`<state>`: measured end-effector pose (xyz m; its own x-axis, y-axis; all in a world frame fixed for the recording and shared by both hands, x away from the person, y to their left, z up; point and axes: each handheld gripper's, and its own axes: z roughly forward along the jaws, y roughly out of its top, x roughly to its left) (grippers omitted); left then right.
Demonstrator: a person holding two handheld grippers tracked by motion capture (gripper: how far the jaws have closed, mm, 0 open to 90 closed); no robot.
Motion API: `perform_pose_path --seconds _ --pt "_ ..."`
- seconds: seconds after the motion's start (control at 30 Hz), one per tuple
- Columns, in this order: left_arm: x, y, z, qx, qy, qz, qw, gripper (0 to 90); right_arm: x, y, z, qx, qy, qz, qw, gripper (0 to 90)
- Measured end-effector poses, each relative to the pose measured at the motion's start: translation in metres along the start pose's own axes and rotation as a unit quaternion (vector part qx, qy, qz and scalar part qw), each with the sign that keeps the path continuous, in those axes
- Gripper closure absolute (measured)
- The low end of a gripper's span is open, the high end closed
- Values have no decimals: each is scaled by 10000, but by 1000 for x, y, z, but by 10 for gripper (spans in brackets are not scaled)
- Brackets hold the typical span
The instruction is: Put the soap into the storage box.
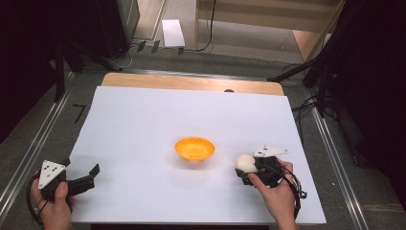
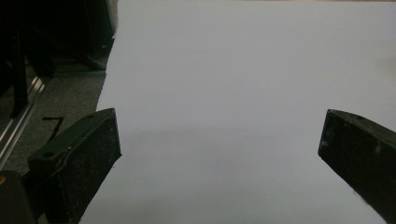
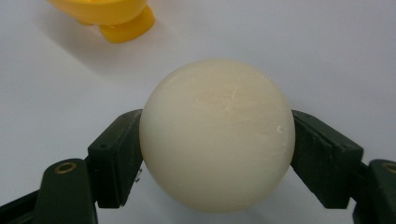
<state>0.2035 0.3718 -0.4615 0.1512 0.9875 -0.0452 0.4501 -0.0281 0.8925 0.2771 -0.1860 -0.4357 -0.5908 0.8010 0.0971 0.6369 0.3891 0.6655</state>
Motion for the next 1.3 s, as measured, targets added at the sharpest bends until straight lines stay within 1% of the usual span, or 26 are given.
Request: perform_pose_path --seconds 0.17,0.27,0.43,0.7,0.9,1.23,1.3 --pt "0 0 0 1 -5 1 10000 0 2 3 0 -28 65 12 10000 232" --pt "0 0 0 0 -7 3 10000 0 4 6 0 -97 88 -17 9999 231" --pt "0 0 0 2 -9 6 10000 0 6 9 1 -162 141 20 9998 232" --pt "0 0 0 6 -14 0 10000 0 9 13 3 -178 177 50 9997 232" --pt "0 0 1 17 -25 -3 10000 0 12 18 4 -228 211 16 9995 232" --pt "0 0 1 39 -42 1 10000 0 18 26 8 -227 278 -6 9994 232" --pt "0 0 1 45 -45 2 10000 0 19 30 8 -257 293 -42 9992 232"
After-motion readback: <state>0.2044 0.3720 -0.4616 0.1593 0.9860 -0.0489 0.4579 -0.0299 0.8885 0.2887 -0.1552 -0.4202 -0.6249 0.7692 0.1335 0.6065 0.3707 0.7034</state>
